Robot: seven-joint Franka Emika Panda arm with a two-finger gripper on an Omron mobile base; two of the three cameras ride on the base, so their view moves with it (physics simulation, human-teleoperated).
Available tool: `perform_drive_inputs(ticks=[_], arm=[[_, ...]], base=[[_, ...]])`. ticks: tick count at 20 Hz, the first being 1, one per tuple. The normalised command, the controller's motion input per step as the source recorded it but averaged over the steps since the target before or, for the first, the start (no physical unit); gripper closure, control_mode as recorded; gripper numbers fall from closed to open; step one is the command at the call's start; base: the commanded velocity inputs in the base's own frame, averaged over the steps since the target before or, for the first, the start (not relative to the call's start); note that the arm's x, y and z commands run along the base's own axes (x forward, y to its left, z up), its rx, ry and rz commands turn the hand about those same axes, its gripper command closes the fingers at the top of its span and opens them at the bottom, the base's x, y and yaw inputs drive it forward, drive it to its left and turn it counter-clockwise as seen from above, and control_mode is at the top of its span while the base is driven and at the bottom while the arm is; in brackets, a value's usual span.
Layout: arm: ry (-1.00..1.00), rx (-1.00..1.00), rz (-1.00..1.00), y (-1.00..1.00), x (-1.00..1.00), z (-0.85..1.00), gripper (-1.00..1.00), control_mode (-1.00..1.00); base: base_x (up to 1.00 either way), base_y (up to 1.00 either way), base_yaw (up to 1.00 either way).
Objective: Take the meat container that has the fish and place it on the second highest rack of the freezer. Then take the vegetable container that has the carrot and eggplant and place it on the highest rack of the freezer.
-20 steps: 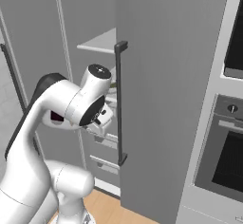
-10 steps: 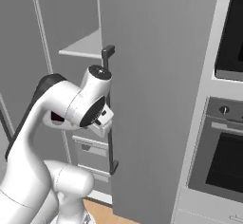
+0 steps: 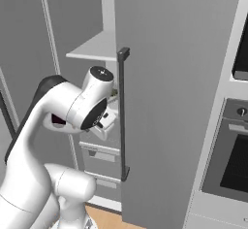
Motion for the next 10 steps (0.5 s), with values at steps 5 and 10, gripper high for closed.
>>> perform_drive_inputs(ticks=[5,10], arm=[[0.0,0.0,0.0,0.0,0.0,0.0,1.0,1.0],[0.0,0.0,0.0,0.0,0.0,0.0,1.0,1.0]], base=[[-0.01,0.2,0.0],[0.37,0.3,0.02]])
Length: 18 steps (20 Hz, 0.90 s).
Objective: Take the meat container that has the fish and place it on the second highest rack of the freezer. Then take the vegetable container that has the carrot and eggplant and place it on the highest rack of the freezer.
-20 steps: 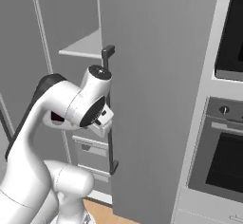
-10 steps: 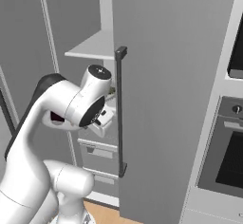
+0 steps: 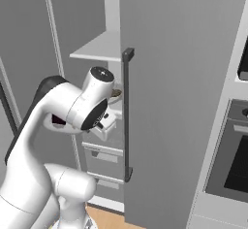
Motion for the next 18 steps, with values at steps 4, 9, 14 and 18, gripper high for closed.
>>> perform_drive_inputs(ticks=[4,9,14,18], arm=[[0.0,0.0,0.0,0.0,0.0,0.0,1.0,1.0],[0.0,0.0,0.0,0.0,0.0,0.0,1.0,1.0],[0.0,0.0,0.0,0.0,0.0,0.0,1.0,1.0],[0.0,0.0,0.0,0.0,0.0,0.0,1.0,1.0]], base=[[0.6,-0.03,-0.03],[0.35,-0.05,-0.13],[0.02,0.06,-0.01],[0.0,0.0,0.0]])
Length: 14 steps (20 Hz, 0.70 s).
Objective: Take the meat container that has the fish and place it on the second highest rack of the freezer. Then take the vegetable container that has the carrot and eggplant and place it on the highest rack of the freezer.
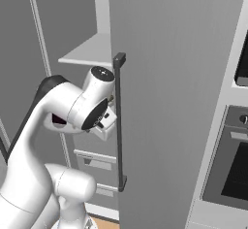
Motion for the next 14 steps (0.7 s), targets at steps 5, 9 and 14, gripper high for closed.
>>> perform_drive_inputs(ticks=[5,9,14], arm=[[0.0,0.0,0.0,0.0,0.0,0.0,1.0,1.0],[-0.11,-0.02,0.0,0.08,-0.06,0.21,1.0,-1.0],[-0.32,-0.08,0.0,0.18,-0.06,0.57,1.0,-1.0]], base=[[0.0,0.0,0.0],[0.0,0.0,0.0],[0.0,0.0,0.0]])
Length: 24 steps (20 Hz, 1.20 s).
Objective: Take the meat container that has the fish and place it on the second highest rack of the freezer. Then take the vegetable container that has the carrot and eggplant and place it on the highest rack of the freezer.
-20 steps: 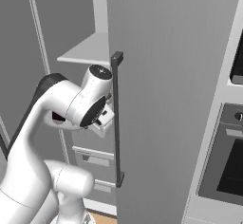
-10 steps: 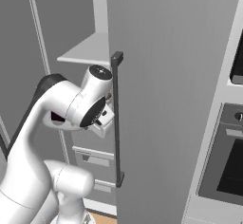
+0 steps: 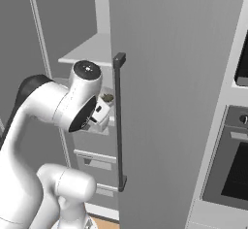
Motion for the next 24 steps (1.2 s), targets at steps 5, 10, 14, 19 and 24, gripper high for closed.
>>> perform_drive_inputs(ticks=[5,10,14,19,24], arm=[[-0.33,-0.12,-0.06,0.13,0.0,0.45,1.0,-1.0],[-0.23,0.04,-0.12,0.0,0.34,0.29,1.0,-1.0],[-0.12,0.04,-0.09,0.03,0.79,0.33,1.0,-1.0],[-0.02,0.0,-0.08,0.08,0.69,0.46,1.0,-1.0],[0.0,0.0,-0.05,0.19,0.71,0.18,1.0,-1.0]], base=[[0.0,0.0,0.0],[0.0,0.0,0.0],[0.0,0.0,0.0],[0.0,0.0,0.0],[0.0,0.0,0.0]])
